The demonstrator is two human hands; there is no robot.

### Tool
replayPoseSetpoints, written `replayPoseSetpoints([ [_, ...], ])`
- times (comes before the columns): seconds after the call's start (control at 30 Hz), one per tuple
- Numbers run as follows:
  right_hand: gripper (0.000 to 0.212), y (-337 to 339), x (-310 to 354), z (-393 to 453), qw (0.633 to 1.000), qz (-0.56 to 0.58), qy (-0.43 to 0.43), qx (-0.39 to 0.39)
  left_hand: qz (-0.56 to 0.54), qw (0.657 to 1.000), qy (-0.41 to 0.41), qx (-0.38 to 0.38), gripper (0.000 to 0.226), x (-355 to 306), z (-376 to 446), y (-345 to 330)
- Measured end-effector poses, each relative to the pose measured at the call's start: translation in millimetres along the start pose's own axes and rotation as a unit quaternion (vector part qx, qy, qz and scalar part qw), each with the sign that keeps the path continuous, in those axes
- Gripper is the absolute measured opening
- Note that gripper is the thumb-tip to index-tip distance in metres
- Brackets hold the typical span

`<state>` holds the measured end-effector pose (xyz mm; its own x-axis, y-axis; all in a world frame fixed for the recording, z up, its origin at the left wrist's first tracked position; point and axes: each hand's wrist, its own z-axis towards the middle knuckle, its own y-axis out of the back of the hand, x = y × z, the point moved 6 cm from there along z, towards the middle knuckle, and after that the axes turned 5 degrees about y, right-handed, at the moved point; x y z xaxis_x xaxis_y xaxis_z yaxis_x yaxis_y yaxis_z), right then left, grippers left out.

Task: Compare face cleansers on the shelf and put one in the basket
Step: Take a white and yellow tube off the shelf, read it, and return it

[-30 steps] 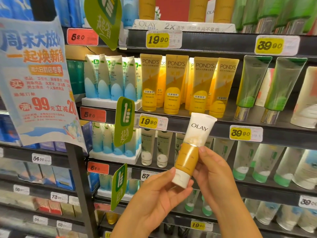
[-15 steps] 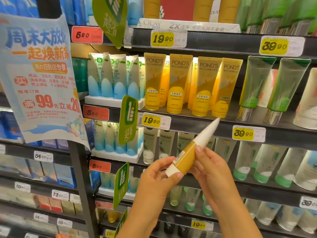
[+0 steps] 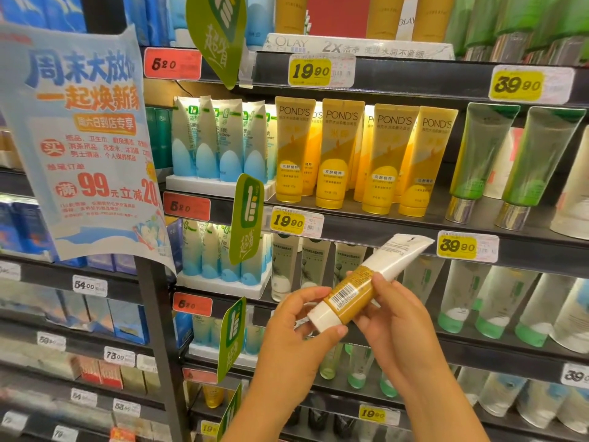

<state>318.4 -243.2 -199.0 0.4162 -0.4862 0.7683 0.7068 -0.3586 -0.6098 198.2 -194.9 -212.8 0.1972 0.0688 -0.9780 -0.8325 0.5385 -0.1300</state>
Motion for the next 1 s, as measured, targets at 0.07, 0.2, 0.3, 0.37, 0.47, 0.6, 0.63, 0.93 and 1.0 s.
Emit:
replayPoseSetpoints([
  [0.07, 0.02, 0, 0, -1, 1.0, -0.007, -0.002, 0.0, 0.003, 1.0, 0.004, -0.003, 0.043, 0, -1, 1],
  [0.2, 0.023, 0, 3, -4, 1.0, -0.012, 0.0, -0.004, -0.035, 0.998, 0.062, 0.001, 0.036, 6, -3, 4],
  [0.3, 0.025, 0, 4, -7, 1.0, -0.025, -0.008, 0.002, -0.117, 0.985, 0.122, 0.026, 0.038, 10, -6, 3],
  [0.37, 0.027, -3, 5, -9, 0.999, -0.029, -0.013, 0.016, -0.204, 0.964, 0.16, 0.058, 0.045, 12, -9, 1],
  [0.47, 0.037, -9, 7, -11, 0.999, -0.032, -0.018, 0.03, -0.31, 0.92, 0.219, 0.102, 0.036, 11, -15, -3],
  [0.6, 0.041, -13, 4, -13, 0.999, -0.031, -0.022, 0.022, -0.343, 0.898, 0.238, 0.14, 0.018, 7, -22, -4],
  [0.63, 0.04, -14, 2, -14, 0.999, -0.029, -0.025, 0.015, -0.347, 0.895, 0.241, 0.142, 0.017, 6, -24, -4],
  [0.93, 0.044, -20, -12, -24, 0.997, -0.027, -0.062, -0.032, -0.373, 0.876, 0.259, 0.163, 0.019, -2, -32, 5],
  [1.0, 0.042, -21, -14, -27, 0.997, -0.027, -0.063, -0.035, -0.376, 0.872, 0.262, 0.172, 0.02, -2, -35, 8],
])
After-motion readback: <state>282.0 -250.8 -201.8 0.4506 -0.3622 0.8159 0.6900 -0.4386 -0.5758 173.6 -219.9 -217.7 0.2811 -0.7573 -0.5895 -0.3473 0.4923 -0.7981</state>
